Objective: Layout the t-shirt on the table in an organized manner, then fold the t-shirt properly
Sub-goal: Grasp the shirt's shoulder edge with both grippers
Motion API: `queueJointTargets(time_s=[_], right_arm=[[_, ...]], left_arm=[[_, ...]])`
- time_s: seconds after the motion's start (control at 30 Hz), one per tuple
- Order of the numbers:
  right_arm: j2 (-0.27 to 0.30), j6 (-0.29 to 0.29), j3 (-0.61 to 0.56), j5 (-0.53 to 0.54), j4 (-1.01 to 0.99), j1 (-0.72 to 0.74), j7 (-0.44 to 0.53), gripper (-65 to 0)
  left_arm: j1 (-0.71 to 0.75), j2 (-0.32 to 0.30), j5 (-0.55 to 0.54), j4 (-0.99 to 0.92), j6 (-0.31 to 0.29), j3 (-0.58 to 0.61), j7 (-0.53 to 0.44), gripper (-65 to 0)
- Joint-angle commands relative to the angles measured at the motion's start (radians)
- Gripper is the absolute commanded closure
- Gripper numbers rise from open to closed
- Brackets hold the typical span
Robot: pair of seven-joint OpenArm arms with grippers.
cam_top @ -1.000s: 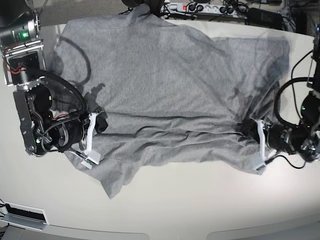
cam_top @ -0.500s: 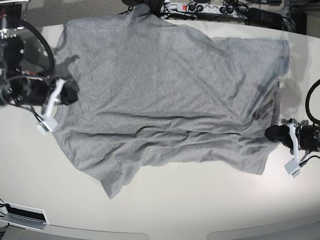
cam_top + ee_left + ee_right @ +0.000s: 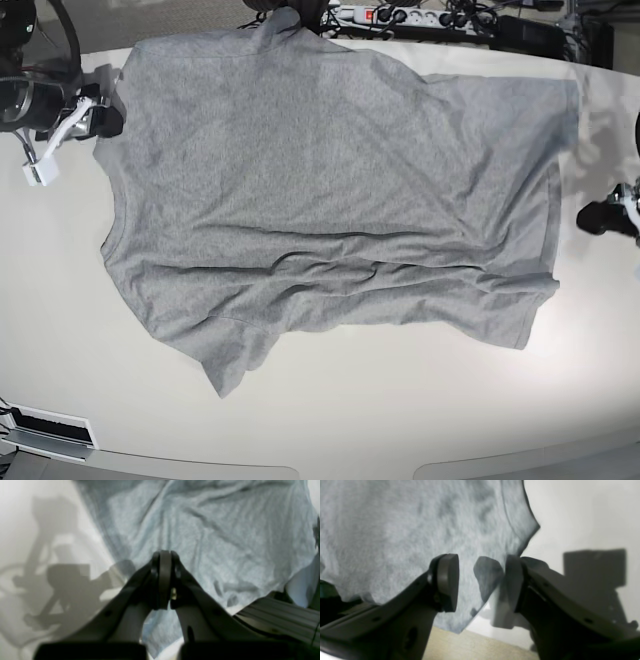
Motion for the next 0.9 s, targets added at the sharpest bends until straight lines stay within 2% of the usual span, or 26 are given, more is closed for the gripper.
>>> queueJointTargets(time_s=[0.0, 0.07, 0.1, 0.17, 0.27, 0.33, 0.5, 0.63, 0.87], right_arm=[[0.016, -0.004, 0.008, 0.018, 0.003, -0.004, 0.024, -32.1], [0.014, -0.002, 0.008, 0.019, -0.027, -0.01, 0.055, -32.1], [0.011, 0.008, 0.009, 0.019, -0.048, -0.009, 0.069, -32.1], [0.001, 0.034, 0.009, 0.027, -0.093, -0.003, 0.095, -32.1], [-0.017, 0.04, 0.008, 0.029, -0.143, -0.004, 0.117, -32.1], [-0.034, 0.056, 0.008, 0.029, -0.166, -0.004, 0.117, -32.1], [-0.067, 0.056, 0.008, 0.051, -0.185, 0.008, 0.108, -31.5], [-0.066, 0.056, 0.008, 0.048, -0.185, 0.01, 0.098, -26.8], [-0.052, 0.056, 0.008, 0.05, -0.185, 0.01, 0.062, -27.0]], left_arm=[[0.013, -0.028, -0.015, 0.011, -0.005, -0.039, -0.008, 0.0], [0.06, -0.023, -0.016, 0.011, -0.005, -0.09, -0.009, 0.0], [0.078, -0.018, -0.015, 0.011, -0.005, -0.113, -0.008, -2.5], [0.115, -0.011, -0.016, 0.011, -0.005, -0.155, -0.009, -11.1], [0.171, 0.003, -0.016, 0.011, -0.005, -0.211, -0.008, -24.4], [0.199, 0.017, -0.016, 0.011, -0.005, -0.24, -0.008, -28.5], [0.252, 0.052, -0.016, 0.01, -0.005, -0.262, -0.009, -28.6], [0.291, 0.084, -0.011, 0.01, -0.005, -0.262, -0.014, -28.6], [0.328, 0.136, 0.108, 0.006, -0.005, -0.262, -0.07, -28.6]])
